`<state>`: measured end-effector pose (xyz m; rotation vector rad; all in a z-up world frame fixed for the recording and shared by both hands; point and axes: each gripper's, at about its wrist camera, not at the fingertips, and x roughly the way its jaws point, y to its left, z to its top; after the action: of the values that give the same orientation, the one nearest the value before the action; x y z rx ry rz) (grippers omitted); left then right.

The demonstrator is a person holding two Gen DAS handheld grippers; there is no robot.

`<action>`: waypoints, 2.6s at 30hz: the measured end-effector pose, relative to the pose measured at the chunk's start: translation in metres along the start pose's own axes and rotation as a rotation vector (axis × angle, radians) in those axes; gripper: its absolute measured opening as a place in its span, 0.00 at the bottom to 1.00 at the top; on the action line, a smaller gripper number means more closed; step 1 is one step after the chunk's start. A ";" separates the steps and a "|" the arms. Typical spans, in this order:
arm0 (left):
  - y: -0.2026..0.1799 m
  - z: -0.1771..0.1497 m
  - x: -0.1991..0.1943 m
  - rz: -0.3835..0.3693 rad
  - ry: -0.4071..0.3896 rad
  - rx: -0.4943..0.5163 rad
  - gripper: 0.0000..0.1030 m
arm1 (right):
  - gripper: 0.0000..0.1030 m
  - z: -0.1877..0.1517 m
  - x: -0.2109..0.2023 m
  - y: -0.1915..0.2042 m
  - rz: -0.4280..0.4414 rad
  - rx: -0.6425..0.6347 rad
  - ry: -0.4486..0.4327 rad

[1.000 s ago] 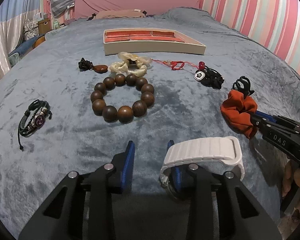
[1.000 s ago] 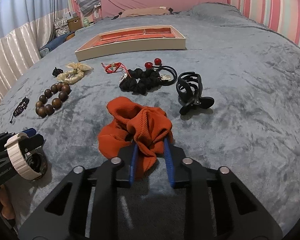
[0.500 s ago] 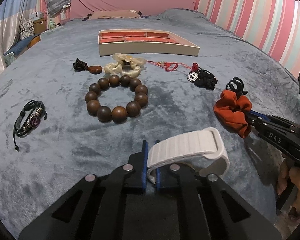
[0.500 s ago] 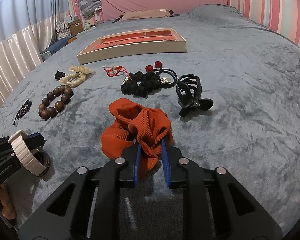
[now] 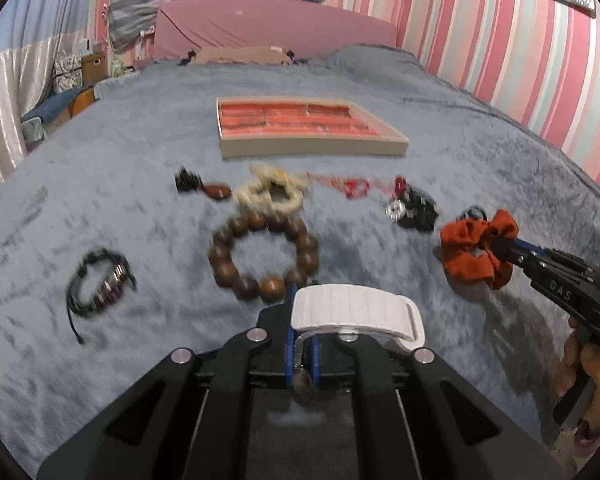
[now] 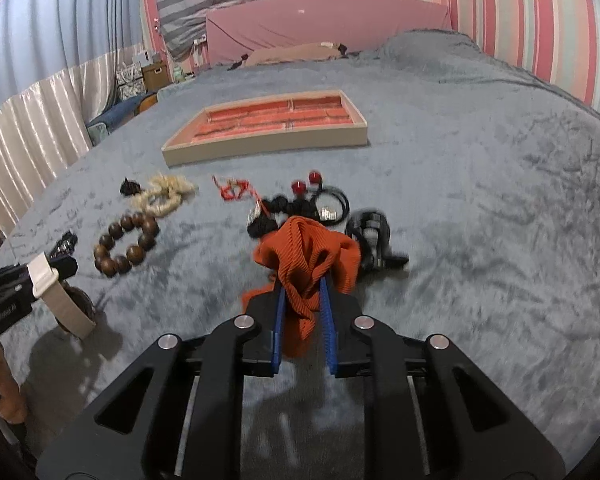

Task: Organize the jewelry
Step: 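Carry the watch and scrunchie over the tray and release both into it, then withdraw both grippers from the tray toward the remaining jewelry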

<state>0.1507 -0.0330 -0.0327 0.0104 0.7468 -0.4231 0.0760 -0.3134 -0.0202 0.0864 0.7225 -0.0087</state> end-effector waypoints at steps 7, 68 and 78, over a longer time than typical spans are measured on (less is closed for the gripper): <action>0.009 0.053 -0.005 0.014 -0.066 -0.001 0.06 | 0.16 0.041 -0.001 0.001 0.006 -0.016 -0.054; 0.098 0.278 0.340 0.240 0.274 -0.113 0.46 | 0.54 0.275 0.328 -0.044 -0.076 -0.024 0.194; 0.084 0.261 0.252 0.221 0.182 -0.067 0.64 | 0.79 0.243 0.262 -0.051 -0.062 -0.052 0.138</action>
<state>0.5184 -0.0900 -0.0186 0.0685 0.9282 -0.1869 0.4317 -0.3780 -0.0157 0.0147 0.8626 -0.0434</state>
